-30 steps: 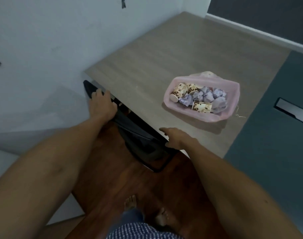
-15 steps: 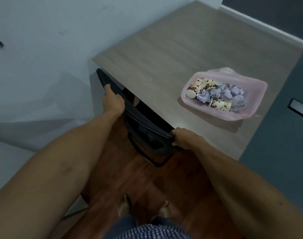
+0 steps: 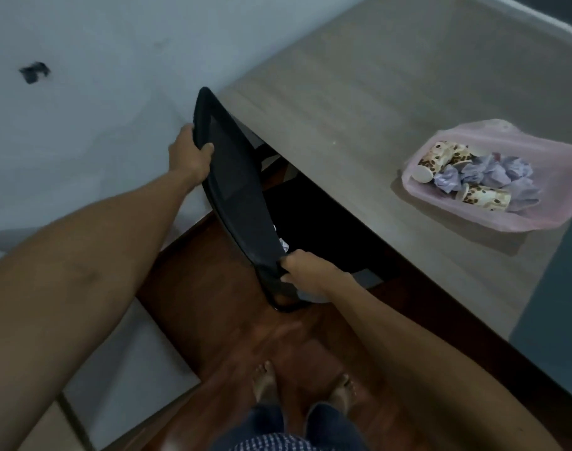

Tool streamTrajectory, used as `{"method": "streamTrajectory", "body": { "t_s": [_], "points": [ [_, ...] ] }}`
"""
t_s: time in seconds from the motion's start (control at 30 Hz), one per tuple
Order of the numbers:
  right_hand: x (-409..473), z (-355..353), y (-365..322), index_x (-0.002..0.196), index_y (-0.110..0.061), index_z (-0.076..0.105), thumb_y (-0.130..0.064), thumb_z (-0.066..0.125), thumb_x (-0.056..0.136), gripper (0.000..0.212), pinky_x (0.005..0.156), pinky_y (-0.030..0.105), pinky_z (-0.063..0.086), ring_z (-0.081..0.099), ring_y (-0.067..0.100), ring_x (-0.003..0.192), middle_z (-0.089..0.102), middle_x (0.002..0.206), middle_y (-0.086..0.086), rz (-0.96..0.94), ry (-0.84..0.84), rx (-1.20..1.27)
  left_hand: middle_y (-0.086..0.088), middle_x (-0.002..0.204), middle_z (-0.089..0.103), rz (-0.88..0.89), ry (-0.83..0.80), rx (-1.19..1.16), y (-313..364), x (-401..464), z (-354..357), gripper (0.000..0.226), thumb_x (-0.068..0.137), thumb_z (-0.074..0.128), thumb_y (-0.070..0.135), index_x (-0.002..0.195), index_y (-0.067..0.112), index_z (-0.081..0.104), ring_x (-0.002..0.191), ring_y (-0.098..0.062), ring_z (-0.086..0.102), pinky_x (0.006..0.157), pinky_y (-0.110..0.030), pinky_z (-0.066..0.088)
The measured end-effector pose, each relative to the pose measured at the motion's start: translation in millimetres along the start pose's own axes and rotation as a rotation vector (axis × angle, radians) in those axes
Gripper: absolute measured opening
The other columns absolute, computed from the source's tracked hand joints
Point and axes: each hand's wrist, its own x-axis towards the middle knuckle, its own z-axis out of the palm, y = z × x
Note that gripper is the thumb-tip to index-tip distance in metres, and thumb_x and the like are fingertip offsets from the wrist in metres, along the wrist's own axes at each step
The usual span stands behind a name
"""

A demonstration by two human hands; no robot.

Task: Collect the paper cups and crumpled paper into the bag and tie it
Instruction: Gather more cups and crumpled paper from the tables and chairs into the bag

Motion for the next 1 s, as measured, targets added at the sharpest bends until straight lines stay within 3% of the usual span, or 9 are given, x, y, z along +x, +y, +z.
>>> {"method": "streamTrajectory", "body": {
  "t_s": [0.13, 0.23, 0.37, 0.57, 0.73, 0.87, 1.0],
  "points": [
    [36.6, 7.1, -38.8, 0.113, -0.006, 0.060, -0.022, 0.060, 0.101, 0.020, 0.069, 0.033, 0.041, 0.064, 0.029, 0.095, 0.063, 0.110, 0.013, -0.124, 0.034, -0.005, -0.012, 0.131, 0.062, 0.053, -0.017, 0.006, -21.3, 30.5, -24.5, 0.050, 0.099, 0.061, 0.029, 0.146, 0.016, 0.047, 0.109, -0.025, 0.062, 0.096, -0.033, 0.052],
    [62.3, 11.7, -62.9, 0.107, -0.005, 0.058, -0.024, 0.062, 0.100, 0.021, 0.073, 0.042, 0.051, 0.065, 0.034, 0.094, 0.065, 0.108, 0.016, -0.172, 0.084, 0.035, -0.014, 0.123, 0.066, 0.036, 0.002, 0.002, -32.6, 54.4, -38.7, 0.047, 0.096, 0.066, 0.034, 0.137, 0.014, 0.053, 0.099, -0.025, 0.066, 0.087, -0.038, 0.058],
    [92.2, 17.7, -87.5, 0.104, -0.005, 0.057, -0.028, 0.065, 0.098, 0.025, 0.076, 0.047, 0.055, 0.066, 0.034, 0.092, 0.065, 0.103, 0.014, -0.180, 0.138, 0.081, -0.012, 0.123, 0.066, 0.056, 0.015, 0.027, -41.1, 79.7, -52.9, 0.048, 0.092, 0.069, 0.038, 0.133, 0.014, 0.059, 0.102, -0.024, 0.066, 0.092, -0.039, 0.058],
    [113.8, 19.7, -106.2, 0.111, -0.003, 0.057, -0.030, 0.064, 0.098, 0.031, 0.080, 0.050, 0.055, 0.065, 0.037, 0.097, 0.065, 0.107, 0.017, -0.209, 0.180, 0.113, -0.007, 0.114, 0.066, 0.094, 0.043, 0.045, -47.3, 96.6, -59.9, 0.042, 0.093, 0.070, 0.035, 0.128, 0.014, 0.063, 0.094, -0.017, 0.063, 0.078, -0.024, 0.052],
    [105.1, 19.8, -107.4, 0.113, -0.002, 0.056, -0.030, 0.063, 0.099, 0.032, 0.079, 0.046, 0.054, 0.063, 0.034, 0.095, 0.064, 0.107, 0.015, -0.171, 0.172, 0.165, -0.008, 0.115, 0.067, 0.140, 0.138, 0.270, -42.6, 84.2, -64.9, 0.040, 0.092, 0.067, 0.046, 0.120, 0.017, 0.065, 0.101, -0.024, 0.064, 0.085, -0.037, 0.051],
    [80.9, 14.2, -95.3, 0.098, -0.010, 0.055, -0.024, 0.064, 0.099, 0.017, 0.075, 0.044, 0.055, 0.065, 0.030, 0.089, 0.066, 0.100, 0.012, -0.097, 0.126, 0.208, -0.016, 0.122, 0.061, 0.425, 0.147, 0.619, -27.9, 50.2, -62.5, 0.030, 0.096, 0.059, 0.019, 0.125, 0.010, 0.063, 0.114, -0.037, 0.053, 0.090, -0.047, 0.045],
    [49.1, 6.6, -57.1, 0.100, -0.017, 0.059, -0.026, 0.060, 0.098, 0.009, 0.078, 0.044, 0.057, 0.066, 0.032, 0.090, 0.067, 0.102, 0.010, 0.078, 0.074, 0.130, -0.018, 0.116, 0.063, 0.485, 0.060, 0.619, -20.1, 5.5, -47.0, 0.027, 0.095, 0.057, 0.012, 0.120, 0.007, 0.065, 0.106, -0.039, 0.057, 0.088, -0.050, 0.049]
  ]
}}
